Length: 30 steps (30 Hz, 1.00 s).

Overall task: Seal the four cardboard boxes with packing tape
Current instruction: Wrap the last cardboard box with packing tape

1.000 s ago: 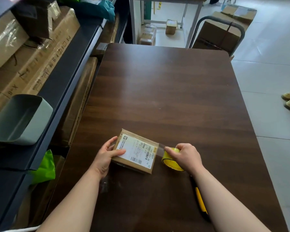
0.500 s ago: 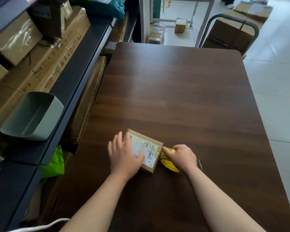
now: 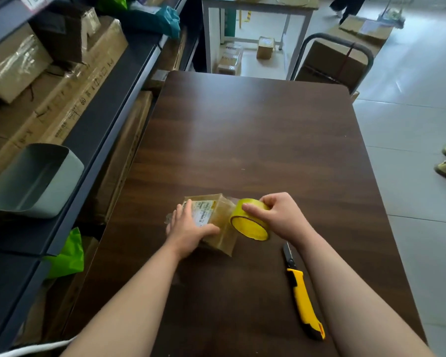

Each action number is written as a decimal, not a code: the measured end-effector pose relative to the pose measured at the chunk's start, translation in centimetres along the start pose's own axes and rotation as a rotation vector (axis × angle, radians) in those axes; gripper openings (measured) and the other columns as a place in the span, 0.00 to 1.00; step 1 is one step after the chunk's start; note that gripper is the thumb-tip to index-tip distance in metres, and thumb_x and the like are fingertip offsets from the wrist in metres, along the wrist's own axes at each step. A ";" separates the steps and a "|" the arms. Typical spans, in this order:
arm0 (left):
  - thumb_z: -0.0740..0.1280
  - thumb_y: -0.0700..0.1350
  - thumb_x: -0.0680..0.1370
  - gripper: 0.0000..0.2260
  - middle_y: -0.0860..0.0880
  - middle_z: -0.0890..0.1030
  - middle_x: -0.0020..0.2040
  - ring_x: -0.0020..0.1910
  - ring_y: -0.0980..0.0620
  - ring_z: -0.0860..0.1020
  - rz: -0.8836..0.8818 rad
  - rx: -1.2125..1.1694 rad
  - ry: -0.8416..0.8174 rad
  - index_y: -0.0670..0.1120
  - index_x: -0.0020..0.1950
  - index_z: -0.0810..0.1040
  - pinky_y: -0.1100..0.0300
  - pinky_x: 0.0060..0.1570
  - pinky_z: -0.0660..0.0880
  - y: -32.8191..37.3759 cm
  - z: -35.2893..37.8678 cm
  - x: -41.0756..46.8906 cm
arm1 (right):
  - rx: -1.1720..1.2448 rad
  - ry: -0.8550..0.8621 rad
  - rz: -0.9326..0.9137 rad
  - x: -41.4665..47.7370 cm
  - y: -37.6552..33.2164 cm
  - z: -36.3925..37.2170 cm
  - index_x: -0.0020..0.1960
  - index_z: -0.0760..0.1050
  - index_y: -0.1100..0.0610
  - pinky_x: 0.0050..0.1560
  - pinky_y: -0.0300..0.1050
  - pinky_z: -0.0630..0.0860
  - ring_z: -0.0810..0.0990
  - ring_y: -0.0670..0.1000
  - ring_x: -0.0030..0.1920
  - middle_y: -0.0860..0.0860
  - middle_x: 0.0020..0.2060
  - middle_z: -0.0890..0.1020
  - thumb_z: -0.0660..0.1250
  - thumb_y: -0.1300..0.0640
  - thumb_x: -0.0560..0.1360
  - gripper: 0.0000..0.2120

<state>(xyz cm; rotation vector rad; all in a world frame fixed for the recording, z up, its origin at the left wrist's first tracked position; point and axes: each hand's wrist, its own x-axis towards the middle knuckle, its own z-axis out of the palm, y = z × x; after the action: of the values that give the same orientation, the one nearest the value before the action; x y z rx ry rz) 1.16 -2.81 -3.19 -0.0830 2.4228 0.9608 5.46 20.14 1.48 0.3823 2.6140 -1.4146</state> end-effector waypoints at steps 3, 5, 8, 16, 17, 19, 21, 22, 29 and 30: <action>0.68 0.69 0.53 0.59 0.48 0.52 0.79 0.77 0.45 0.52 -0.013 -0.155 -0.070 0.51 0.79 0.49 0.41 0.74 0.53 -1.1 -0.6 0.3 | -0.135 0.035 0.024 -0.3 0.8 -0.8 0.33 0.78 0.59 0.31 0.46 0.69 0.72 0.48 0.29 0.52 0.26 0.74 0.72 0.36 0.67 0.25; 0.69 0.68 0.54 0.58 0.49 0.52 0.79 0.77 0.44 0.53 -0.004 -0.171 -0.086 0.52 0.79 0.49 0.40 0.73 0.55 -1.3 -0.7 0.4 | -0.137 0.046 0.053 -0.6 2.0 -0.5 0.32 0.76 0.59 0.31 0.46 0.68 0.70 0.48 0.28 0.50 0.26 0.73 0.73 0.36 0.67 0.25; 0.71 0.67 0.54 0.58 0.49 0.56 0.78 0.75 0.44 0.57 -0.011 -0.226 -0.090 0.52 0.79 0.51 0.40 0.72 0.58 -1.4 -0.8 0.6 | -0.128 0.057 0.086 -0.8 3.2 0.9 0.32 0.74 0.60 0.32 0.46 0.68 0.70 0.49 0.29 0.49 0.26 0.72 0.72 0.36 0.67 0.26; 0.77 0.61 0.54 0.57 0.48 0.66 0.71 0.66 0.47 0.71 0.001 -0.495 -0.169 0.53 0.78 0.54 0.46 0.64 0.72 -2.3 -1.5 1.1 | -0.177 0.066 0.141 0.2 3.3 3.9 0.30 0.68 0.54 0.32 0.45 0.66 0.71 0.49 0.32 0.47 0.26 0.71 0.70 0.34 0.68 0.25; 0.77 0.59 0.54 0.57 0.48 0.67 0.71 0.64 0.48 0.72 0.009 -0.529 -0.175 0.52 0.78 0.54 0.50 0.62 0.74 -2.2 -1.7 0.9 | -0.184 0.064 0.147 0.4 3.3 4.2 0.30 0.68 0.53 0.33 0.45 0.66 0.72 0.50 0.33 0.47 0.27 0.71 0.69 0.33 0.68 0.25; 0.74 0.57 0.53 0.57 0.50 0.68 0.67 0.58 0.52 0.74 0.023 -0.609 -0.191 0.48 0.78 0.53 0.61 0.51 0.76 -1.8 -2.0 0.6 | -0.175 0.053 0.155 0.8 3.2 4.8 0.30 0.67 0.52 0.34 0.45 0.66 0.71 0.51 0.34 0.47 0.28 0.71 0.68 0.33 0.68 0.25; 0.72 0.56 0.52 0.57 0.52 0.68 0.64 0.54 0.56 0.75 0.033 -0.666 -0.205 0.47 0.78 0.54 0.66 0.43 0.74 -1.6 -2.4 0.3 | -0.150 0.045 0.149 1.3 3.2 5.4 0.30 0.67 0.52 0.34 0.45 0.67 0.71 0.51 0.34 0.46 0.28 0.71 0.69 0.33 0.69 0.25; 0.72 0.56 0.52 0.57 0.52 0.68 0.64 0.53 0.57 0.75 0.034 -0.681 -0.206 0.46 0.78 0.54 0.66 0.42 0.73 -1.6 -2.5 0.3 | -0.137 0.040 0.146 1.5 3.2 5.7 0.31 0.68 0.52 0.34 0.46 0.66 0.71 0.50 0.34 0.47 0.28 0.71 0.69 0.33 0.69 0.24; 0.74 0.61 0.59 0.46 0.48 0.71 0.70 0.64 0.49 0.73 -0.079 -0.646 -0.172 0.57 0.75 0.63 0.48 0.66 0.68 -3.2 -4.8 -0.1 | 0.012 0.006 0.175 3.0 1.3 7.6 0.36 0.76 0.61 0.34 0.45 0.68 0.72 0.48 0.31 0.49 0.29 0.74 0.70 0.33 0.68 0.29; 0.73 0.60 0.63 0.40 0.50 0.71 0.70 0.66 0.49 0.72 -0.060 -0.563 -0.112 0.58 0.74 0.64 0.47 0.68 0.67 -3.0 -5.4 -0.4 | -0.001 0.009 0.176 3.3 0.7 7.9 0.35 0.76 0.59 0.34 0.45 0.69 0.73 0.49 0.32 0.49 0.29 0.75 0.70 0.32 0.67 0.28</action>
<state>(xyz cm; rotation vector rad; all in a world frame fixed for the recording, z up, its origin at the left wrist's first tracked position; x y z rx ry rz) -0.19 -8.63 -1.62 -0.2904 1.9729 1.5453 2.59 14.43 -4.22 0.6030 2.5162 -1.3569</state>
